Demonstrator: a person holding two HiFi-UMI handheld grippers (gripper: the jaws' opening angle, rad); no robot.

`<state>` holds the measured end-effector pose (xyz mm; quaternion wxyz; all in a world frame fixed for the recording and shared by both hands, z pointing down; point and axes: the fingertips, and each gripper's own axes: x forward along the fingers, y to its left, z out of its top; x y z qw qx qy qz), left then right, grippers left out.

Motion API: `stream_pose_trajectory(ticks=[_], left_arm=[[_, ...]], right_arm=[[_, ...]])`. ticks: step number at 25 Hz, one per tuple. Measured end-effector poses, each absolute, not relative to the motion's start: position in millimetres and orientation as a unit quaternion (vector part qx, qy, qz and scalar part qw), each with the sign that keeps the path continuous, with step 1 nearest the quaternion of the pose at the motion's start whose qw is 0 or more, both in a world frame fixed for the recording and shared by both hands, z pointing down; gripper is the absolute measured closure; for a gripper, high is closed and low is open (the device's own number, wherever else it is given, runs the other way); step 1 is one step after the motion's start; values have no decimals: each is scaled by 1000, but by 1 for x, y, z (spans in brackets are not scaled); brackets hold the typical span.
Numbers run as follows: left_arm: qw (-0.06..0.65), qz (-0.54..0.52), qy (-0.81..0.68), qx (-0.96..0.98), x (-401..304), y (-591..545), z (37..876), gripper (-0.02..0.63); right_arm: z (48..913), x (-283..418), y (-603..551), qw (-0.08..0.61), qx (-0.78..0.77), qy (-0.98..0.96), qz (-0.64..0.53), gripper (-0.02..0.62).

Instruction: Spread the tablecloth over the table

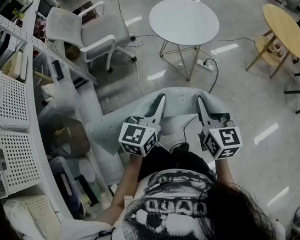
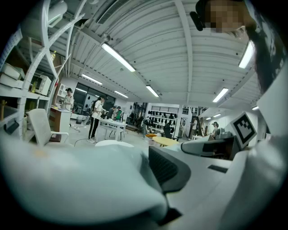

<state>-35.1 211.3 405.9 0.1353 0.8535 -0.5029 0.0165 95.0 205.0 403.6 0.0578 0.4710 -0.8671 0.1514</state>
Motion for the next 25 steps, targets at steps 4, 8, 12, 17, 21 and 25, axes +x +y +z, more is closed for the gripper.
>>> stream_pose_trajectory(ticks=[4,8,12,17,21,25], left_arm=[[135,14,-499,856,-43,209,403,548],[137,14,-495,858,-50,209,401,548],[135,17,-495,858,-50,210,401,548],[117,22,-500,858,-47,211,391,548],[102,28,-509,854,-38,213,382,548],[101,29,-516,850,-30,216,379,548]], right_arm=[[402,87,204,53,474,-865,155,528],[401,81,205,48,478,-862,161,528],[401,81,206,41,475,-862,171,528],[395,84,205,31,464,-869,170,526],[388,92,204,22,451,-876,172,526],[387,100,206,15,438,-881,175,525]])
